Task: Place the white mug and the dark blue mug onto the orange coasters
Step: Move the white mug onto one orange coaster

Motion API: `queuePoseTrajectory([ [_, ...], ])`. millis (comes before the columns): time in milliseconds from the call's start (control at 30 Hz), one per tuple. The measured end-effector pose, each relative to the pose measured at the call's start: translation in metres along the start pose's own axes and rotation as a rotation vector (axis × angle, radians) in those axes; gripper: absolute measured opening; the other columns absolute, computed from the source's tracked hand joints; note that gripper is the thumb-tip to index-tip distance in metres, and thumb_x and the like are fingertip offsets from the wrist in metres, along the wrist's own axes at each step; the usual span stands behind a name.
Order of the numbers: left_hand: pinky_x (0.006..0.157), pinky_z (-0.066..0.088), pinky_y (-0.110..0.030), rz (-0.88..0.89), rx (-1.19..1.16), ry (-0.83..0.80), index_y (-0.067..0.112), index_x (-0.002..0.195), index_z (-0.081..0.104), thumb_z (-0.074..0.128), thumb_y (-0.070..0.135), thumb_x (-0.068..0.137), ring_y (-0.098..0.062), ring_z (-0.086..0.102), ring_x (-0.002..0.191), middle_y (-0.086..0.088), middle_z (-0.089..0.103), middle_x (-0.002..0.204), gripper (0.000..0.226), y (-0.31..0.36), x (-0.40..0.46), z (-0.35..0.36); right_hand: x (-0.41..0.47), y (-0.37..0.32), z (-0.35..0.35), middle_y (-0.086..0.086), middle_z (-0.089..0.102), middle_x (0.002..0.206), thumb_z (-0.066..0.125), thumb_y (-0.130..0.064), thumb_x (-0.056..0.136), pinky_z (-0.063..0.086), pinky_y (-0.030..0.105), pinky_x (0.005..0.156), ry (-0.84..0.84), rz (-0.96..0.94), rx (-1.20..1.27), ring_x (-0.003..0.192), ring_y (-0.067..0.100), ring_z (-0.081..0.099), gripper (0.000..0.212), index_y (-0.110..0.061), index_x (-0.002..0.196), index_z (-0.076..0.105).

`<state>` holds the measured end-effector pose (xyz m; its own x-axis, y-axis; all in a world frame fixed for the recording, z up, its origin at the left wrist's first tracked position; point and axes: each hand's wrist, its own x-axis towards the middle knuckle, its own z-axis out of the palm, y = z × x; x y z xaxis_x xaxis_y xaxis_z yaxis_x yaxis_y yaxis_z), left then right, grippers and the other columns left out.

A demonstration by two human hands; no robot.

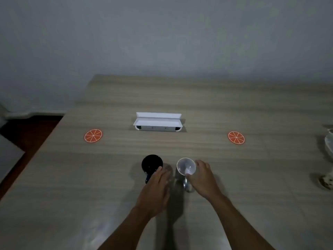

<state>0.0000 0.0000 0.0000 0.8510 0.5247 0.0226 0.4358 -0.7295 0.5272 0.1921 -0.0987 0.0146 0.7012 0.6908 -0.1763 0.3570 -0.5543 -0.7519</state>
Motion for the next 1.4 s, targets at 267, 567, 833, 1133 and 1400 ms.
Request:
queuePoseTrajectory([
  [267,0.130,0.014,-0.032,-0.022,0.077,-0.156,0.008,0.162,0.020,0.048,0.026,0.103,-0.027,0.014,0.160,-0.012,0.020,0.171,0.067,0.001,-0.015,0.031,-0.015,0.014,0.016,-0.006,0.043,0.119,0.085,-0.013,0.080,0.039,0.031,0.099,0.066,-0.006,0.085,0.130,0.028,0.047,0.063,-0.010,0.134,0.054],
  [567,0.126,-0.002,-0.064,-0.226,0.146,-0.449,0.019,0.161,-0.019,0.056,0.076,0.083,-0.031,-0.027,0.156,-0.006,-0.028,0.169,0.123,-0.011,-0.010,0.056,-0.003,0.018,0.023,0.005,0.051,0.132,0.088,-0.022,0.073,0.042,0.033,0.092,0.076,0.019,0.077,0.125,0.023,0.047,0.066,-0.015,0.128,0.052],
  [833,0.120,-0.004,-0.074,-0.232,0.249,-0.558,0.018,0.159,-0.024,0.068,0.078,0.070,-0.040,-0.024,0.155,-0.011,-0.032,0.167,0.142,-0.006,0.005,0.066,0.010,0.016,0.031,0.003,0.046,0.145,0.093,-0.029,0.074,0.055,0.044,0.100,0.036,0.021,0.115,0.131,0.023,0.051,0.090,-0.019,0.147,0.041],
  [1133,0.120,-0.014,-0.065,-0.229,0.262,-0.591,0.016,0.158,-0.027,0.047,0.094,0.067,-0.032,-0.040,0.143,-0.008,-0.044,0.159,0.141,-0.013,0.011,0.075,0.019,0.026,0.030,0.000,0.056,0.140,0.094,-0.027,0.072,0.056,0.047,0.100,0.026,0.052,0.184,0.126,0.020,0.056,0.088,-0.022,0.145,0.044],
  [1400,0.116,-0.026,-0.055,-0.256,0.231,-0.500,0.017,0.157,-0.029,0.040,0.080,0.082,-0.040,-0.044,0.142,-0.015,-0.045,0.160,0.120,-0.002,0.010,0.091,0.025,0.055,-0.007,0.001,0.055,0.139,0.095,-0.025,0.070,0.055,0.044,0.099,0.178,0.155,0.232,0.126,0.023,0.057,0.088,-0.021,0.143,0.046],
])
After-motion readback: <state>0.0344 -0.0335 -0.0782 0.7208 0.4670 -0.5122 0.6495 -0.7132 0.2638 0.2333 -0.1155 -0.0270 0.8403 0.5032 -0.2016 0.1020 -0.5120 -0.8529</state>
